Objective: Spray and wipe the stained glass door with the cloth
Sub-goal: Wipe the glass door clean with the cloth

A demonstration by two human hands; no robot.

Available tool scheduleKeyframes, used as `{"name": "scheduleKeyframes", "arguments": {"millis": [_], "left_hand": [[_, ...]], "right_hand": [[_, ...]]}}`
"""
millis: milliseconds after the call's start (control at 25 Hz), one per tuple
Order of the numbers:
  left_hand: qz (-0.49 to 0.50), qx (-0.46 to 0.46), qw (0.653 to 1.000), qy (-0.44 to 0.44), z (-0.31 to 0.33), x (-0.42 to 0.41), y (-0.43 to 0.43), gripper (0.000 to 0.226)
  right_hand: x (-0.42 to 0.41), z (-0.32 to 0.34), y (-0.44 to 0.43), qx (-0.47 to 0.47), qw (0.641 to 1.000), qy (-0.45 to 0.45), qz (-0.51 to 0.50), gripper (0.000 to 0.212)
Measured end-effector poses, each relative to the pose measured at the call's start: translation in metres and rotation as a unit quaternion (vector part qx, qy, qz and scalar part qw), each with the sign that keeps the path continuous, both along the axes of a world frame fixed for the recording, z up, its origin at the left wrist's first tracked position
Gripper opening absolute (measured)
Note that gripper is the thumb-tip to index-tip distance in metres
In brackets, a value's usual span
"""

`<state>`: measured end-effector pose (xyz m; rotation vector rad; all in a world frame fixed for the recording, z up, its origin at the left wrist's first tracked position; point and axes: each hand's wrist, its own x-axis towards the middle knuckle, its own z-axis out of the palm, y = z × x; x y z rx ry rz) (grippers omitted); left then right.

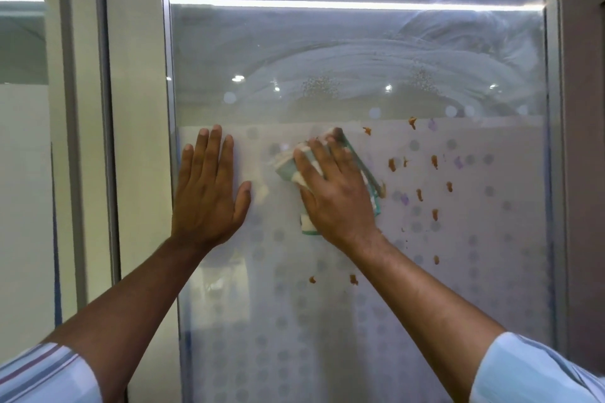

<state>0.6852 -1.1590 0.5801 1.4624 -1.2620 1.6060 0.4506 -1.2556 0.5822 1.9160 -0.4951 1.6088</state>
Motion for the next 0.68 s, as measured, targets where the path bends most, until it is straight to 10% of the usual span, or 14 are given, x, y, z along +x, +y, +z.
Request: {"name": "scheduleKeyframes", "arguments": {"millis": [280,680], "left_hand": [[-0.004,-0.015,1.000,-0.009,-0.001,0.001,-0.002,0.081],[-0.015,-0.002,1.000,-0.009,0.000,0.001,-0.001,0.083]], "right_hand": [[-0.014,0.039,-0.007,0.110,0.982,-0.151,-0.015,0.053],[-0.036,0.019,-0.015,0.029,0.998,-0.064,-0.008,0.054]]}}
